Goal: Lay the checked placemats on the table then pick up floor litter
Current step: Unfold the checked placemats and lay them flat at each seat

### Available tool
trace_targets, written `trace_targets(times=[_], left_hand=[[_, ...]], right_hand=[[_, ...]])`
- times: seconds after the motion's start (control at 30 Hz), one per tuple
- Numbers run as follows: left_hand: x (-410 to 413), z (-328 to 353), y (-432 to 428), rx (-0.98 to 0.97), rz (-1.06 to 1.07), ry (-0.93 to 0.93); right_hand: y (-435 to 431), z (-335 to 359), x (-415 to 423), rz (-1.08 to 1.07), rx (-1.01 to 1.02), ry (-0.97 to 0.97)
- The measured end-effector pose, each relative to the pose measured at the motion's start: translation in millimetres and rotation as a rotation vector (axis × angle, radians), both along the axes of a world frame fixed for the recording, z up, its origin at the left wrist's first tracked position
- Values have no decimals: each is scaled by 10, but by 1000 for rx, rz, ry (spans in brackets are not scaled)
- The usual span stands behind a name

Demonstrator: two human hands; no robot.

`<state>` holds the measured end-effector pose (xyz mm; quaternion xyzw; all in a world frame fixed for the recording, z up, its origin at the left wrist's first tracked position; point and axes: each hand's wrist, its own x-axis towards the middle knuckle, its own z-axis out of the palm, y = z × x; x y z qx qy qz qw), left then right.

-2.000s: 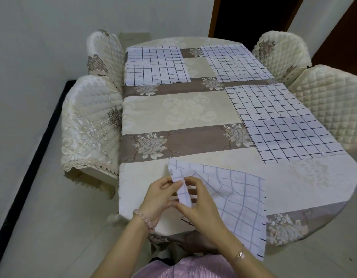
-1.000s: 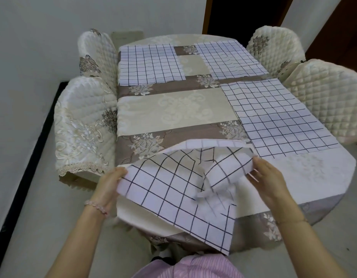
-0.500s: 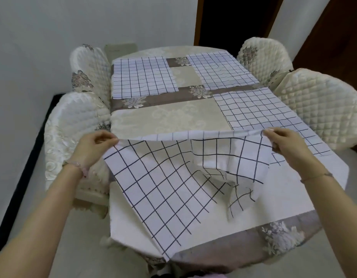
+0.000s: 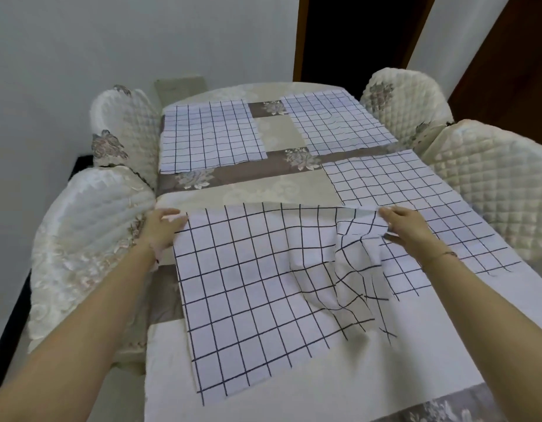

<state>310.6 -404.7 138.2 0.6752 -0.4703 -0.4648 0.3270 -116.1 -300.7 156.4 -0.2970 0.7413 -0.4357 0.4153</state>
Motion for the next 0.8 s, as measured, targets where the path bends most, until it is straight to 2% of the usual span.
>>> trace_targets(times=[0.1,0.17,0.23,0.3,0.43,0.53,0.67,0.8], left_hand=[[56,-339,185,237,25,91],[94,-562,393,313,-19,97],[90,-711,562,313,-47,79],[57,-786,695,247,-38,29],[27,-894,816,186,-51,13],[92,-951,875,193,-122,2],[142,-989,971,211,-77,15],[163,-895,1102,164,-40,26]], right_hand=[[22,-4,97,4,76,-204],[110,-40,132,76,184,-203],[209,-109,139,178,203,-128],[296,-189,146,272,134,-128],[302,-290,121,231,76,-121],[322,-342,121,308,138,-113],[273,-516,94,143,164,-153],[372,-570,82,48,159,-69]])
